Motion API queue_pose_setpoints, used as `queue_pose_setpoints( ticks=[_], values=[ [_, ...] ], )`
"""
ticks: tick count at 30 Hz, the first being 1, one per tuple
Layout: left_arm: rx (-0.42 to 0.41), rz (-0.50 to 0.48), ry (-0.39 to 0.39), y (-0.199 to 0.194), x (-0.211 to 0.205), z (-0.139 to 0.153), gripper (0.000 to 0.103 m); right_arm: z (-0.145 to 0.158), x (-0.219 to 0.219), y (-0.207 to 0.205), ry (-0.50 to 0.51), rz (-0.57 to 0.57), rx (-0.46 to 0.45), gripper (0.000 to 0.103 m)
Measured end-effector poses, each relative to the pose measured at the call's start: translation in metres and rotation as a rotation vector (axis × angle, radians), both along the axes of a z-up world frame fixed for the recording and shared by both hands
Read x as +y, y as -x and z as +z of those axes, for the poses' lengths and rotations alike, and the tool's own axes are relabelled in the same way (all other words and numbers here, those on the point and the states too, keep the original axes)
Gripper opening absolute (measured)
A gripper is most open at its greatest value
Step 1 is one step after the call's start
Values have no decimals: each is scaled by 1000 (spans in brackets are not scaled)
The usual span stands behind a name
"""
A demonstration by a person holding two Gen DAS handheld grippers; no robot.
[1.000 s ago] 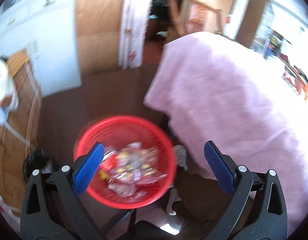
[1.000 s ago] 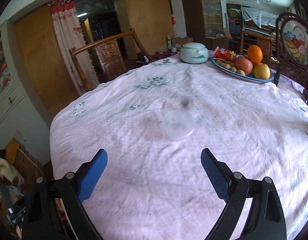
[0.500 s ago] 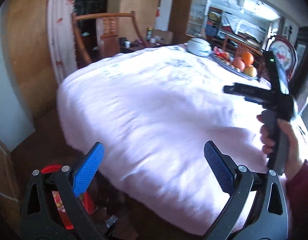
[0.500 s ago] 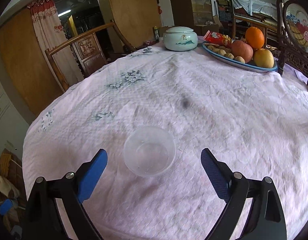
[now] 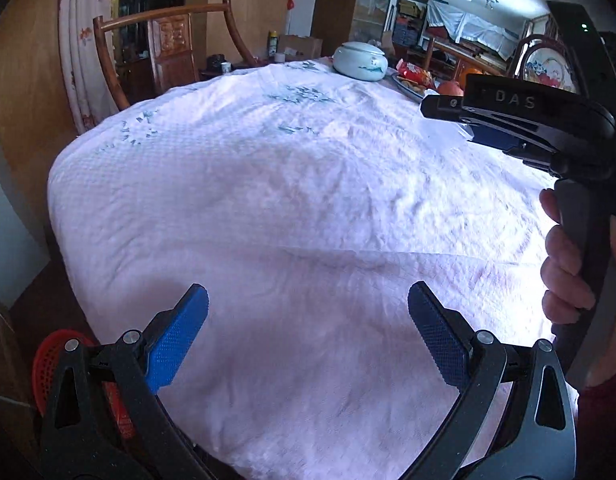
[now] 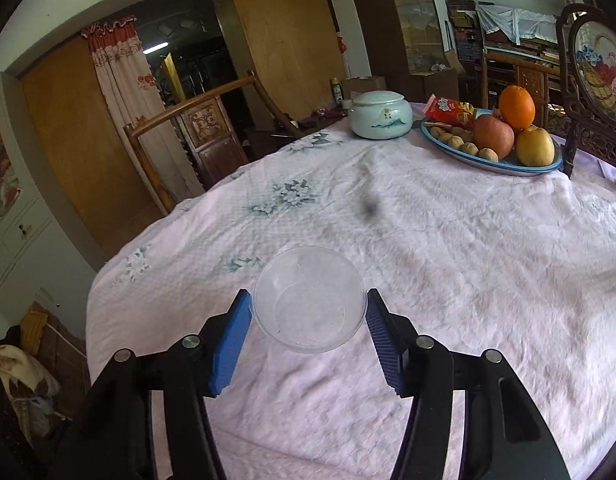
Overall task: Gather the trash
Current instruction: 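Carry the clear bowl over the red basket and open the right tool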
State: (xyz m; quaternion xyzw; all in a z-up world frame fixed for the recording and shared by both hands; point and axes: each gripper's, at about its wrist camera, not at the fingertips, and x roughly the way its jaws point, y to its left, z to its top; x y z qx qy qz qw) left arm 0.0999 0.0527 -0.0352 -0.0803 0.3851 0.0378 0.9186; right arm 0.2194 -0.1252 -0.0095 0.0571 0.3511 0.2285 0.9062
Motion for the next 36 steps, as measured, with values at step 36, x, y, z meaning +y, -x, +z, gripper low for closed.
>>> queue_pose_setpoints(
  ticks=[36],
  values=[
    [-38, 755, -95, 257, 299, -47, 96, -34, 259, 235, 48, 587, -33, 58]
  ],
)
